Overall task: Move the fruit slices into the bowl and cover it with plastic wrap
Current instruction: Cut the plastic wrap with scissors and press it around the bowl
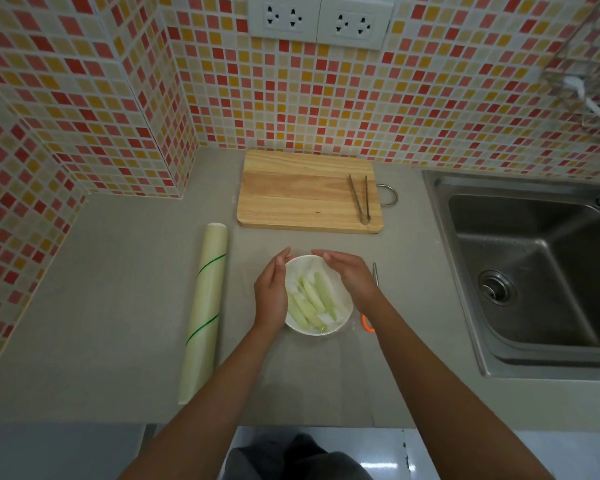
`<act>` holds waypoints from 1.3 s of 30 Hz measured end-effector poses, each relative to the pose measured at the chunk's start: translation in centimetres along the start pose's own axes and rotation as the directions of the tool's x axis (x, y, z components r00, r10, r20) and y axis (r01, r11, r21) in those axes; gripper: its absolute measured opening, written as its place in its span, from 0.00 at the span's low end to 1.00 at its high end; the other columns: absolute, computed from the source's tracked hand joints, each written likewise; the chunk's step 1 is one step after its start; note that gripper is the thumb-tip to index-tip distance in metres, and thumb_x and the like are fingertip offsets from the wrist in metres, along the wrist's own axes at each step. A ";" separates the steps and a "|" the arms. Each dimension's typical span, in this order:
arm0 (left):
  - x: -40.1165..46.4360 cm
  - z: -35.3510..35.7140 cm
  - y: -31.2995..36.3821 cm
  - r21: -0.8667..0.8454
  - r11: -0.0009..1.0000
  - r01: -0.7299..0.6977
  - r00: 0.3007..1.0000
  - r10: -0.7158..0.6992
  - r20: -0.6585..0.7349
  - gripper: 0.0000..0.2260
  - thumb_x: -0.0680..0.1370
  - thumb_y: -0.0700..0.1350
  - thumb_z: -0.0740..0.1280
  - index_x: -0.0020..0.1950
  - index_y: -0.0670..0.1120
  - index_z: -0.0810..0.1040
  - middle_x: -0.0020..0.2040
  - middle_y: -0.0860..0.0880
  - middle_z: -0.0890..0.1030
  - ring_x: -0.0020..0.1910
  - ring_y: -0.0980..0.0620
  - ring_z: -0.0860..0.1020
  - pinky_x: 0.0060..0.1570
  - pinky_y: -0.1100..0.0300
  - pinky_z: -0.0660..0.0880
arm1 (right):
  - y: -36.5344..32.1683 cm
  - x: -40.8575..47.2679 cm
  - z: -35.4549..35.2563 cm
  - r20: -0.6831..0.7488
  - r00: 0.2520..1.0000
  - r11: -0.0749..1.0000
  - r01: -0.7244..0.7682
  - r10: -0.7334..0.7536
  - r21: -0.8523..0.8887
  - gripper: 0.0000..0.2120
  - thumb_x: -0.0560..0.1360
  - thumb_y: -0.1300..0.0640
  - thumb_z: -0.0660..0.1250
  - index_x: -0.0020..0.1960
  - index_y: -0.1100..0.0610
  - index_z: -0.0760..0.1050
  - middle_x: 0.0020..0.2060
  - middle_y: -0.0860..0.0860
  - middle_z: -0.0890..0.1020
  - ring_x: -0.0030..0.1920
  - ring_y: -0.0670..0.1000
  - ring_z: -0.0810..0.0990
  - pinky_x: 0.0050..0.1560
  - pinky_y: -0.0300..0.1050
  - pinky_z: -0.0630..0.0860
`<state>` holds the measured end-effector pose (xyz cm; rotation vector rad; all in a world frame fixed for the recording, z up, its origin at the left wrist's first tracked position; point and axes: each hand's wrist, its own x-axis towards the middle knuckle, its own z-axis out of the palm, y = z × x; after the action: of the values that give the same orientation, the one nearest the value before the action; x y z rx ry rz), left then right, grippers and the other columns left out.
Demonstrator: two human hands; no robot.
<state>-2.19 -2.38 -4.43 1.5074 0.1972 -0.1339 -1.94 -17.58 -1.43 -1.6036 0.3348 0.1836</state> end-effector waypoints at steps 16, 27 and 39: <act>1.6 -0.1 1.1 0.364 0.883 0.296 0.955 -0.281 -0.094 0.35 0.79 0.68 0.45 0.38 0.40 0.76 0.36 0.45 0.79 0.37 0.47 0.77 0.38 0.54 0.71 | 1.7 -1.2 0.7 -0.176 0.944 0.942 -0.232 0.278 0.242 0.22 0.80 0.49 0.60 0.50 0.70 0.78 0.43 0.62 0.80 0.46 0.58 0.79 0.47 0.48 0.76; -1.8 -0.5 1.0 -0.001 0.998 0.058 0.942 -0.055 -0.332 0.23 0.84 0.55 0.52 0.63 0.43 0.80 0.60 0.47 0.82 0.60 0.51 0.79 0.61 0.59 0.72 | 0.0 -1.0 0.6 -0.425 0.894 0.979 0.063 -0.142 -0.194 0.09 0.75 0.59 0.67 0.49 0.63 0.83 0.50 0.56 0.80 0.50 0.49 0.78 0.49 0.34 0.70; 0.2 -0.2 0.1 -0.123 0.950 0.286 0.957 -0.289 -0.006 0.26 0.83 0.60 0.48 0.48 0.51 0.84 0.49 0.46 0.85 0.52 0.45 0.82 0.52 0.54 0.78 | 1.9 -0.9 0.7 -0.168 0.914 0.922 -0.340 0.371 0.186 0.21 0.80 0.44 0.57 0.40 0.58 0.78 0.37 0.54 0.81 0.39 0.53 0.81 0.39 0.44 0.76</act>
<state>-1.99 -2.14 -4.42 1.3527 0.4377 -0.3319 -3.29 -16.82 -3.00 -1.3999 0.7830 0.2696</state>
